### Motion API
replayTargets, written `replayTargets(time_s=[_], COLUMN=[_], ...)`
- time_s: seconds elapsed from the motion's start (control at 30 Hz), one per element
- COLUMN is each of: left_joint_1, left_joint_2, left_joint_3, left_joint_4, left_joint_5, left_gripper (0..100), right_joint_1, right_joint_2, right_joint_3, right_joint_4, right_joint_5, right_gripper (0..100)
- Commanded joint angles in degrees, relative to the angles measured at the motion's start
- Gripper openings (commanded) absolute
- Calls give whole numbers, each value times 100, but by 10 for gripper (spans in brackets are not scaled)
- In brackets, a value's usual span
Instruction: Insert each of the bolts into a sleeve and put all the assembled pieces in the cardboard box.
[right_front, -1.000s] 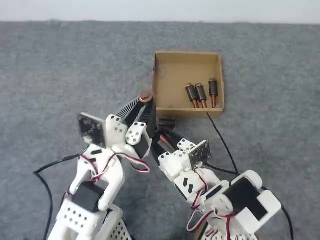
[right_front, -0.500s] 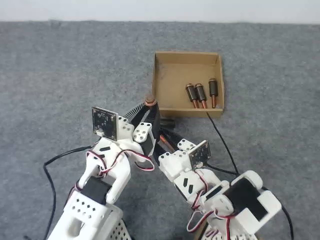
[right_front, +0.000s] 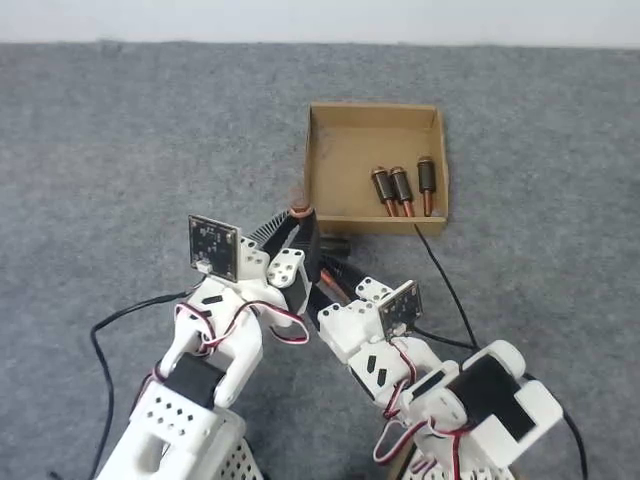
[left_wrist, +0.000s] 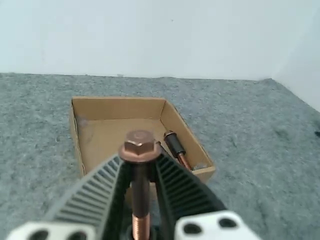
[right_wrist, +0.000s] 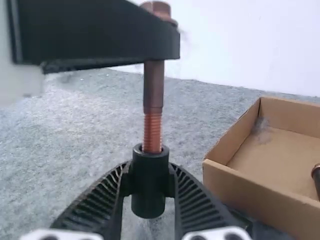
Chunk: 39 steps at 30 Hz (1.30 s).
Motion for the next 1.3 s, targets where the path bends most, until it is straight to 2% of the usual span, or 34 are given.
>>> replayTargets(time_s=[0.0,0.17,0.37,1.27], left_joint_1=[26,26,44,9], left_joint_2=[-9,26,0,-9], left_joint_3=[-110,-75,-48,646], left_joint_4=[26,26,422,422], left_joint_5=[97,97,97,88], left_gripper=[12,12,12,13], right_joint_1=[110,259,321,321], right_joint_2=[-92,-92,-92,-92], right_joint_3=[123,114,114,114], right_joint_4=[-145,-145,-145,-145], right_joint_5=[369,554,554,563], right_gripper=[7,7,7,7])
